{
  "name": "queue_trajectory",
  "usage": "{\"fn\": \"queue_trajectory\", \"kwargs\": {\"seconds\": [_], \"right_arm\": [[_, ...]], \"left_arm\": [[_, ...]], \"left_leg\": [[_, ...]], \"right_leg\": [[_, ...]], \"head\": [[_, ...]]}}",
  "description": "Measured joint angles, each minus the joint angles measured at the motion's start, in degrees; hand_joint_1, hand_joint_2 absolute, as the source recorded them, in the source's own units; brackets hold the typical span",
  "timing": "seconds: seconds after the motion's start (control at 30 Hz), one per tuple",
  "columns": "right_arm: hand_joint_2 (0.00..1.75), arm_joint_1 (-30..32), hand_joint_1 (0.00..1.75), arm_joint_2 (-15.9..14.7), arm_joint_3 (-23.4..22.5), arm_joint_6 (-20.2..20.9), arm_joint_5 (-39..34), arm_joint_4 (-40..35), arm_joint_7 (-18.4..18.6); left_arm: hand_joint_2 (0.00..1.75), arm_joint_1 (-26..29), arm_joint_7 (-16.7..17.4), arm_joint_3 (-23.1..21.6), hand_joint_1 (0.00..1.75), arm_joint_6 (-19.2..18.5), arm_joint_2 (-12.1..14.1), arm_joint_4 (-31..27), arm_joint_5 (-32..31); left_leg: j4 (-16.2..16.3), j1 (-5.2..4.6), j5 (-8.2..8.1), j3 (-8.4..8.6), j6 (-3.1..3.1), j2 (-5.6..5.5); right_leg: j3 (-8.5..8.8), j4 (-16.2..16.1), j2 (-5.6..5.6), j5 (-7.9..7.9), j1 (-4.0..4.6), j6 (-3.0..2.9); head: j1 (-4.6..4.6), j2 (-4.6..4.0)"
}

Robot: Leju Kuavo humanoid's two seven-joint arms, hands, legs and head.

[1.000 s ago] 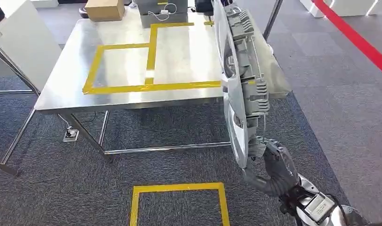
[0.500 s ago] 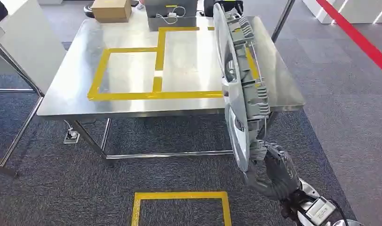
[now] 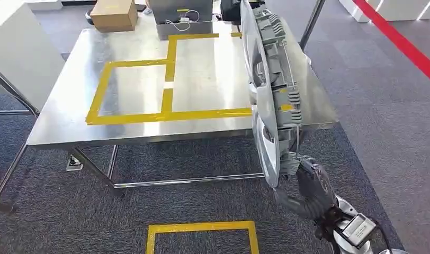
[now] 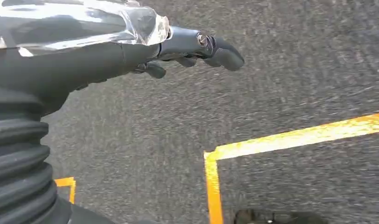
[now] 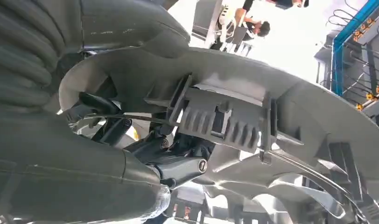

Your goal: Take the parts from the cabinet and place them on the table.

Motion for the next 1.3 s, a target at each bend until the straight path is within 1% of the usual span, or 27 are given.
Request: {"fn": "queue_trajectory", "kwargs": {"seconds": [0.1,0.17,0.2,0.27,0.3,0.33,0.37,0.43,0.47,0.5,0.53,0.6,0.67,0.7,0.73,0.8,0.83,0.87,0.9,0.97,1.0,1.03,1.13,1.17,1.2,1.23,1.3], "right_arm": [[1.75,-0.6,1.69,0.2,0.1,0.3,0.1,0.2,0.0],[1.75,-0.7,1.69,0.2,0.2,0.3,0.2,0.2,0.0],[1.75,-1.0,1.69,0.2,0.2,0.3,0.2,0.3,0.0],[1.75,-1.1,1.69,0.2,0.3,0.3,0.2,0.7,0.0],[1.75,-1.1,1.69,0.3,0.3,0.3,0.2,0.8,0.0],[1.75,-1.1,1.69,0.3,0.3,0.3,0.2,1.0,0.0],[1.75,-1.1,1.69,0.2,0.3,0.3,0.2,1.1,0.0],[1.75,-1.2,1.69,0.2,0.3,0.3,0.2,1.2,0.0],[1.75,-1.3,1.69,0.2,0.4,0.3,0.2,1.2,0.0],[1.75,-1.5,1.69,0.3,0.4,0.3,0.2,1.3,0.0],[1.75,-1.7,1.69,0.3,0.4,0.3,0.2,1.3,0.0],[1.75,-1.6,1.69,0.2,0.4,0.3,0.3,1.3,0.0],[1.75,-1.4,1.69,0.1,0.3,0.2,0.4,1.3,0.0],[1.75,-1.4,1.69,0.1,0.3,0.2,0.5,1.3,0.0],[1.75,-1.4,1.69,0.1,0.3,0.2,0.5,1.3,0.0],[1.75,-1.3,1.69,0.1,0.3,0.2,0.5,1.3,0.0],[1.75,-1.2,1.69,0.1,0.3,0.2,0.5,1.3,0.0],[1.75,-1.1,1.69,0.1,0.3,0.2,0.6,1.3,0.0],[1.75,-0.9,1.69,0.1,0.3,0.2,0.6,1.3,0.0],[1.75,-0.9,1.69,0.0,0.3,0.3,0.6,1.3,0.0],[1.75,-0.9,1.69,0.1,0.3,0.3,0.6,1.2,0.0],[1.75,-0.9,1.69,0.0,0.3,0.2,0.6,1.2,0.0],[1.75,-0.7,1.69,0.0,0.2,0.2,0.7,1.1,0.0],[1.75,-0.5,1.69,0.0,0.2,0.2,0.7,1.0,0.0],[1.75,-0.4,1.69,0.0,0.2,0.2,0.8,0.9,0.0],[1.75,-0.4,1.69,-0.1,0.1,0.2,0.7,0.8,0.0],[1.75,-0.2,1.69,-0.1,0.1,0.2,0.7,0.8,0.0]], "left_arm": [[1.75,0.0,0.0,0.0,0.00,0.1,0.1,0.0,0.1],[1.75,0.0,0.0,0.1,0.00,0.2,0.0,0.0,0.2],[1.75,0.0,0.0,0.1,0.00,0.2,0.0,0.0,0.2],[1.75,0.0,-0.1,0.1,0.00,0.2,0.0,0.0,0.2],[1.75,0.0,-0.1,0.1,0.00,0.2,0.0,0.0,0.2],[1.75,0.1,-0.1,0.1,0.00,0.2,0.0,0.0,0.2],[1.75,0.1,-0.1,0.1,0.00,0.2,0.0,0.0,0.2],[1.75,0.1,-0.1,0.1,0.00,0.2,0.0,0.0,0.1],[1.75,0.1,-0.1,0.1,0.00,0.2,-0.1,0.0,0.1],[1.75,0.0,-0.1,0.1,0.00,0.1,-0.1,0.0,0.0],[1.75,0.0,-0.1,0.1,0.00,0.1,0.0,0.0,0.0],[1.75,0.0,-0.2,0.1,0.00,0.1,-0.1,0.0,-0.1],[1.75,-0.2,-0.2,0.1,0.00,0.1,-0.1,0.0,-0.4],[1.75,-0.3,-0.2,0.1,0.00,0.1,-0.1,0.0,-0.4],[1.75,-0.3,-0.2,0.0,0.00,0.1,-0.1,0.0,-0.5],[1.75,-0.2,-0.1,0.0,0.00,0.1,-0.1,0.0,-0.5],[1.75,-0.2,-0.1,0.1,0.00,0.1,0.0,0.0,-0.4],[1.75,-0.1,-0.1,0.1,0.00,0.1,0.0,0.0,-0.4],[1.75,-0.1,-0.1,0.1,0.00,0.1,0.0,0.0,-0.5],[1.75,-0.2,-0.1,0.0,0.00,0.1,0.0,0.0,-0.5],[1.75,-0.3,-0.1,0.0,0.00,0.1,0.0,0.0,-0.5],[1.75,-0.4,-0.1,0.0,0.00,0.0,0.0,0.0,-0.6],[1.75,-0.3,0.0,0.0,0.00,0.0,0.0,0.0,-0.6],[1.75,-0.3,0.0,0.0,0.00,0.0,0.0,0.0,-0.6],[1.75,-0.4,0.0,0.0,0.00,0.0,0.0,0.0,-0.7],[1.75,-0.4,0.0,0.0,0.00,0.0,0.0,0.0,-0.7],[1.75,-0.4,0.0,0.0,0.00,0.0,0.0,0.0,-0.8]], "left_leg": [[0.0,-0.12,-0.60,-0.07,1.03,-0.21],[-0.7,0.44,-0.50,0.73,1.75,-0.25],[-0.8,0.47,-0.78,0.96,2.20,-0.22],[-0.8,0.40,-1.28,1.37,2.64,-0.20],[-0.7,0.34,-1.56,1.64,2.70,-0.23],[-0.7,0.31,-1.87,2.04,2.70,-0.27],[-0.7,0.30,-2.21,2.51,2.65,-0.37],[-0.7,0.30,-3.02,3.74,2.35,-0.57],[-0.7,0.30,-3.45,4.24,2.09,-0.60],[-0.6,-0.10,-3.77,3.93,1.63,-0.60],[-0.5,0.04,-3.92,3.86,1.32,-0.60],[-0.9,0.20,-3.92,4.07,0.83,-0.42],[-0.5,0.25,-4.64,4.05,0.13,-0.20],[1.7,0.19,-5.65,3.11,-0.15,-0.14],[5.5,0.28,-7.21,1.07,-0.31,-0.14],[14.4,0.39,-9.78,-4.51,-0.55,-0.13],[16.3,0.40,-9.49,-6.15,-0.58,-0.12],[15.3,0.40,-7.83,-6.44,-0.53,-0.12],[12.2,0.41,-5.28,-5.51,-0.41,-0.11],[2.1,0.39,0.43,-1.29,0.00,-0.09],[0.5,0.18,-0.54,-0.25,0.14,-0.18],[-0.1,0.08,-0.58,0.20,0.37,-0.22],[-0.4,-0.04,-0.72,0.28,1.23,-0.26],[-0.9,0.49,-0.51,0.84,1.69,-0.22],[-1.0,0.48,-0.73,1.19,2.04,-0.22],[-1.0,0.48,-0.93,1.37,2.42,-0.19],[-1.0,0.42,-1.23,1.60,2.72,-0.17]], "right_leg": [[0.27,-0.8,0.03,-0.11,-0.20,0.76],[0.39,0.1,-0.19,-0.82,-0.24,1.35],[-1.10,3.1,-0.22,-2.13,-0.23,1.45],[-6.66,12.7,-0.22,-5.64,-0.22,1.65],[-9.26,16.7,-0.22,-6.34,-0.22,1.72],[-10.71,17.9,-0.22,-5.67,-0.22,1.65],[-10.61,16.3,-0.22,-3.70,-0.22,1.46],[-7.46,7.0,-0.23,2.77,-0.21,0.88],[-5.89,2.3,-0.27,5.11,-0.20,0.57],[-5.27,1.8,-0.36,4.31,0.13,0.61],[-4.76,0.8,-0.31,3.77,0.24,0.43],[-5.05,1.0,-0.10,3.62,0.47,0.12],[-4.30,0.3,-0.08,3.64,-0.11,-0.42],[-3.91,0.3,-0.11,3.38,-0.17,-0.82],[-3.75,0.3,-0.19,3.20,-0.21,-1.10],[-3.42,0.3,-0.19,2.82,-0.20,-1.30],[-3.21,0.3,-0.16,2.64,-0.20,-1.30],[-2.89,0.3,-0.09,2.39,-0.21,-1.27],[-2.51,0.3,-0.02,2.14,-0.22,-1.17],[-1.62,0.2,0.07,1.52,-0.23,-0.78],[-1.56,0.2,0.08,1.26,0.10,-0.43],[-1.73,0.3,0.24,1.08,0.20,-0.11],[-1.21,-0.5,0.21,1.11,0.03,0.76],[-1.36,0.4,0.03,0.49,-0.08,1.02],[-2.02,2.3,-0.04,-0.22,0.09,1.25],[-4.00,6.1,-0.05,-1.97,0.07,1.46],[-9.07,14.9,-0.06,-5.31,0.09,1.74]], "head": [[0.00,0.00],[0.22,0.00],[0.37,0.00],[0.46,0.00],[0.48,0.00],[0.48,0.00],[0.48,0.00],[0.50,0.00],[0.55,0.00],[0.46,0.00],[0.39,0.00],[0.30,0.00],[0.35,0.00],[0.02,0.00],[0.04,0.00],[0.00,0.00],[-0.02,0.00],[-0.02,0.00],[-0.04,0.00],[-0.07,0.00],[0.02,0.00],[-0.07,0.00],[0.02,0.00],[0.07,0.00],[0.26,0.00],[0.33,0.00],[0.28,0.00]]}}
